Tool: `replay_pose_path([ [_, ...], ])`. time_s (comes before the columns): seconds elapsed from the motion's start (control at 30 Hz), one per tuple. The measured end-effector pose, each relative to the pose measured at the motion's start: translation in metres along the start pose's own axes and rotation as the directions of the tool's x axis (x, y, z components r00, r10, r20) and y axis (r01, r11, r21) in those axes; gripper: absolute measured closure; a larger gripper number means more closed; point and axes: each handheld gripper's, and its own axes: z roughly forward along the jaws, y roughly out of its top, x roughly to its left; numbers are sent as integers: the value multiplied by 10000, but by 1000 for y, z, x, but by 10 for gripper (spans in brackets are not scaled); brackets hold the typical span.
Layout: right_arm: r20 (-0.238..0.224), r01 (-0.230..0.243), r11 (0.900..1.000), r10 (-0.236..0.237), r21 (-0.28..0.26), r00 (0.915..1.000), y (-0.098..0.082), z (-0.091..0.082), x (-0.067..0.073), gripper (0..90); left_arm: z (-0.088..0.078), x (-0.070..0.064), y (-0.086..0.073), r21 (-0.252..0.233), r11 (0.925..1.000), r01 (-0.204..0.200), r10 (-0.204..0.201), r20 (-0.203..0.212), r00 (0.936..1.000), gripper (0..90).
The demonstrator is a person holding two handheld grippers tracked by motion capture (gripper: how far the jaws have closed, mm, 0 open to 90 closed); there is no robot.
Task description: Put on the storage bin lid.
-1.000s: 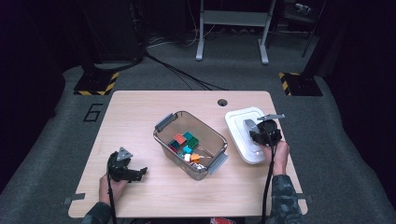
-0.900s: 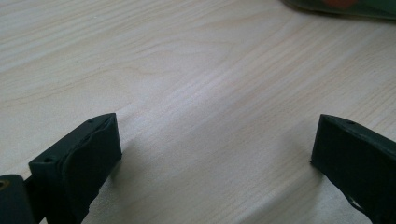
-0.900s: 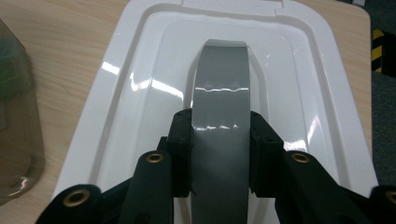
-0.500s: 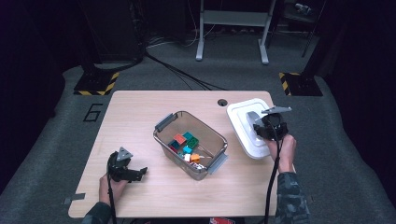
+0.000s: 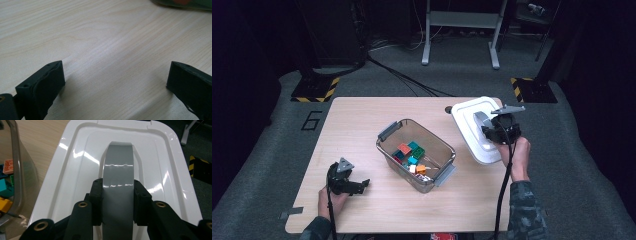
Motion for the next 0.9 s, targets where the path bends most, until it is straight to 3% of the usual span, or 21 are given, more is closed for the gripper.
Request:
replay_pose_path([
  [0.5,-703,611,9981,-611,-20,9957,24,-4,43,671,0,0,0,-19,10000,-6,6,16,10000,15],
  [0.7,-1085,1093,9940,-1091,-43,9881,34,0,69,671,0,0,0,-22,10000,2,-2,20,10000,14],
  [0.9,-1410,1503,9886,-1492,-31,9787,38,4,87,671,0,0,0,-29,10000,9,-9,12,10000,14],
])
